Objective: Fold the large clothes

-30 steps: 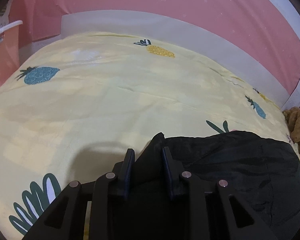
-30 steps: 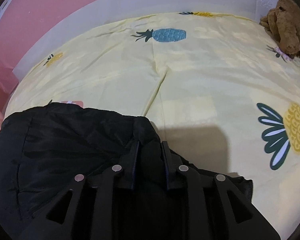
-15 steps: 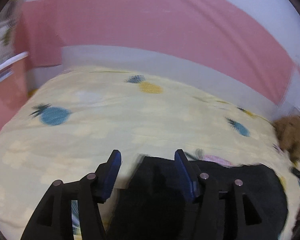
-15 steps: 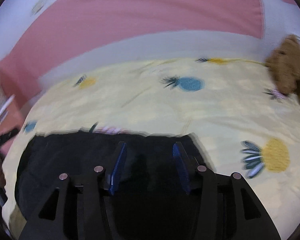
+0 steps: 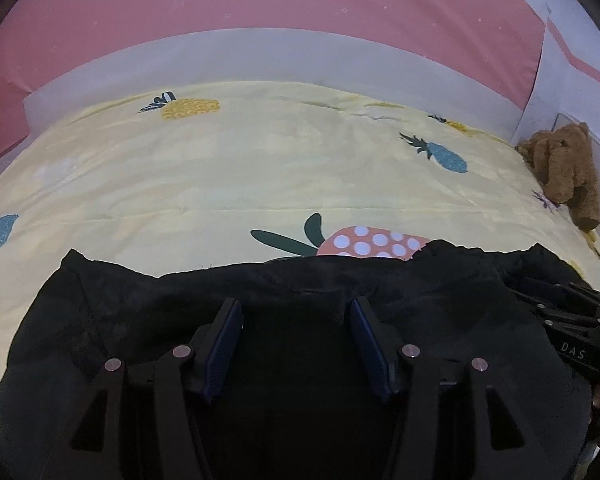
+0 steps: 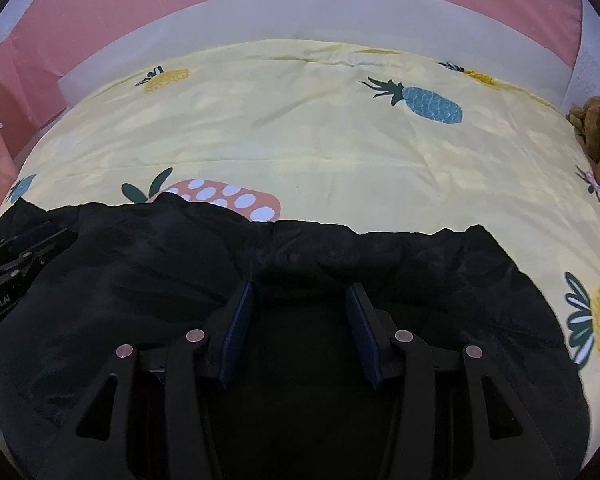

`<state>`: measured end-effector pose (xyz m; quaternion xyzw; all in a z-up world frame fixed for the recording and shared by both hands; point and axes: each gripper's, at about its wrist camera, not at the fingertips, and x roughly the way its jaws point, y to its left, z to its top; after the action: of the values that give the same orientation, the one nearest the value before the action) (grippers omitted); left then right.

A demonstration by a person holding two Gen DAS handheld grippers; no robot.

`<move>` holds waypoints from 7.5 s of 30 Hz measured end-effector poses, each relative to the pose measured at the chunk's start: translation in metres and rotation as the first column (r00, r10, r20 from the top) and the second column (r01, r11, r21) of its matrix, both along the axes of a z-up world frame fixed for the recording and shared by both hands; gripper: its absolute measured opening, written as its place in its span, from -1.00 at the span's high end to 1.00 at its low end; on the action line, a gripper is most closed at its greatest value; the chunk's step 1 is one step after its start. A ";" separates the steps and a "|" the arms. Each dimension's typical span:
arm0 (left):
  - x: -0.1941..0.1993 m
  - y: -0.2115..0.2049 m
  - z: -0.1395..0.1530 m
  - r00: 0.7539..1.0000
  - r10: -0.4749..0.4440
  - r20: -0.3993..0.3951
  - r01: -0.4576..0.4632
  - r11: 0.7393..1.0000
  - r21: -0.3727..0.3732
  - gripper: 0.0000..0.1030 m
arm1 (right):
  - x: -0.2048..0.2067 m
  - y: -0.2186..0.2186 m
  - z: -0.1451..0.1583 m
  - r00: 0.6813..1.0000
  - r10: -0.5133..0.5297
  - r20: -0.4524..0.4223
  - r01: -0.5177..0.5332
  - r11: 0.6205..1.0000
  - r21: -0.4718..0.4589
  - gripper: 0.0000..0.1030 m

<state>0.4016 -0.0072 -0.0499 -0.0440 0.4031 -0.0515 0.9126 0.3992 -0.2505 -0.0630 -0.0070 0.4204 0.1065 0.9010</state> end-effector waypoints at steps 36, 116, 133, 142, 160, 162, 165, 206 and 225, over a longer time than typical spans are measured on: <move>-0.016 0.086 0.049 0.994 0.110 0.021 -0.110 0.994 0.011 -0.07 | -0.020 -0.091 0.047 0.988 -0.147 0.038 0.146 0.989 0.039 0.05; -0.089 -0.002 0.021 0.993 -0.121 0.012 0.121 0.993 -0.001 0.04 | -0.098 -0.055 0.047 0.998 -0.018 0.056 0.017 1.000 0.024 0.00; -0.082 0.066 0.008 0.998 0.025 0.056 -0.026 0.999 0.021 0.05 | -0.085 -0.102 0.009 0.990 -0.130 0.048 0.133 0.990 -0.046 0.00; -0.126 0.077 0.046 0.992 0.034 0.119 -0.032 0.999 -0.015 0.06 | -0.136 -0.103 0.052 0.982 -0.125 0.140 0.126 0.992 0.004 -0.02; -0.153 0.075 0.008 0.996 0.088 0.034 -0.089 0.995 0.034 0.09 | -0.142 -0.099 0.019 0.991 -0.106 0.076 0.108 0.994 -0.017 -0.03; -0.154 0.075 0.008 0.995 0.089 0.034 -0.090 0.995 0.039 0.09 | -0.143 -0.099 0.021 0.991 -0.109 0.079 0.111 0.994 -0.018 -0.03; -0.154 0.075 0.011 0.995 0.094 0.031 -0.095 0.995 0.044 0.09 | -0.147 -0.100 0.026 0.989 -0.115 0.092 0.117 0.993 -0.012 -0.05; -0.129 0.134 -0.020 0.983 0.174 -0.061 -0.182 0.968 -0.170 -0.12 | -0.127 -0.163 -0.012 0.982 -0.174 -0.069 0.186 0.946 0.265 -0.51; -0.102 0.146 -0.047 0.990 0.075 -0.119 -0.108 0.946 -0.305 -0.37 | -0.098 -0.177 -0.038 0.983 -0.092 -0.160 0.153 0.891 0.427 -0.66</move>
<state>0.2993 0.1386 -0.0966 -0.2083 0.4355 -0.0694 0.8730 0.3009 -0.4271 -0.1007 0.2292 0.4453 0.1411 0.8540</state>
